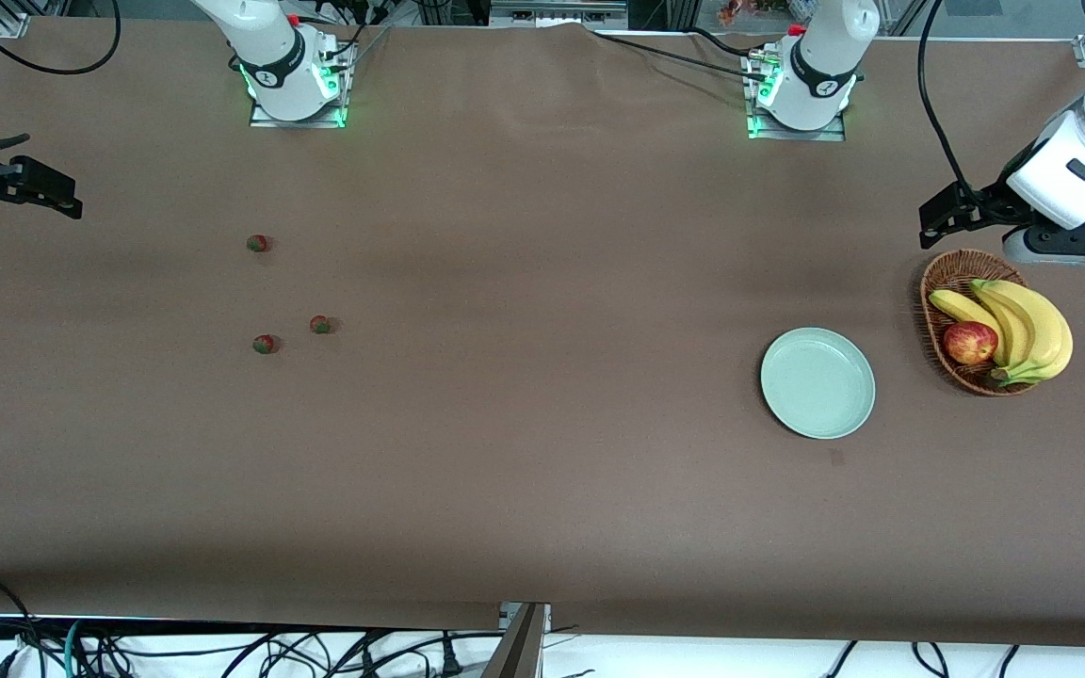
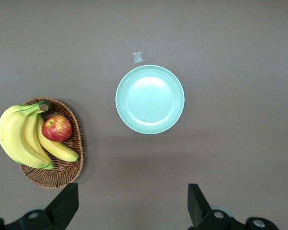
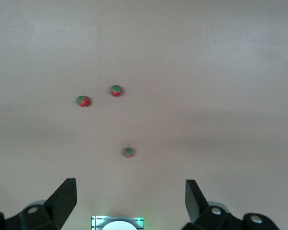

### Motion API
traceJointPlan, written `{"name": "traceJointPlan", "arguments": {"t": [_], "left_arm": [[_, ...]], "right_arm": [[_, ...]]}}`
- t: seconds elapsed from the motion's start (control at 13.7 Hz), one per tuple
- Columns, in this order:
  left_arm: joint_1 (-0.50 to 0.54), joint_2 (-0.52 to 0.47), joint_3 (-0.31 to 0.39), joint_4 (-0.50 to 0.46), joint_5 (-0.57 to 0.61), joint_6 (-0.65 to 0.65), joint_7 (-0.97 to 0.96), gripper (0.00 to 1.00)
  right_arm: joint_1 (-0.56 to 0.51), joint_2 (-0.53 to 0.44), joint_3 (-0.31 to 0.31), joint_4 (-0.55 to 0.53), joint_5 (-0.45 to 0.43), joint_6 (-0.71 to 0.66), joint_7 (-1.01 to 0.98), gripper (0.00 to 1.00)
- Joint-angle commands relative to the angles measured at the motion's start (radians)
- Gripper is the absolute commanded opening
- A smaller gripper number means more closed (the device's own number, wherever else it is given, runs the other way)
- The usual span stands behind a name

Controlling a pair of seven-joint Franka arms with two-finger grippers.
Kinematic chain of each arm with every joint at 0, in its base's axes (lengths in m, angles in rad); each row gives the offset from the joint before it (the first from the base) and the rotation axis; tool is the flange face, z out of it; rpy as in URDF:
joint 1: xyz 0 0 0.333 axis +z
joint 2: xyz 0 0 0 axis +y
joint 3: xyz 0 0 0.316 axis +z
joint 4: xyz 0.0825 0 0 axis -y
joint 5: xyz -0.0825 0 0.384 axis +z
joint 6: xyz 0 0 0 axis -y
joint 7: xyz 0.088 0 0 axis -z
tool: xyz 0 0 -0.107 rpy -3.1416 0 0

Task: Collect all strawberries into plate

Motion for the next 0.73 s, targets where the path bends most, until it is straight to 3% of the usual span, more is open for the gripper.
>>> {"name": "traceJointPlan", "arguments": {"t": [0.0, 0.66], "left_arm": [[-0.004, 0.001, 0.0, 0.029, -0.017, -0.022, -0.008, 1.0], [-0.004, 0.002, 0.0, 0.029, -0.017, -0.024, -0.008, 1.0]], "right_arm": [[0.0, 0.016, -0.004, 0.034, 0.015, -0.015, -0.005, 1.0], [-0.005, 0.043, -0.007, 0.042, 0.035, -0.007, -0.007, 1.0]]}}
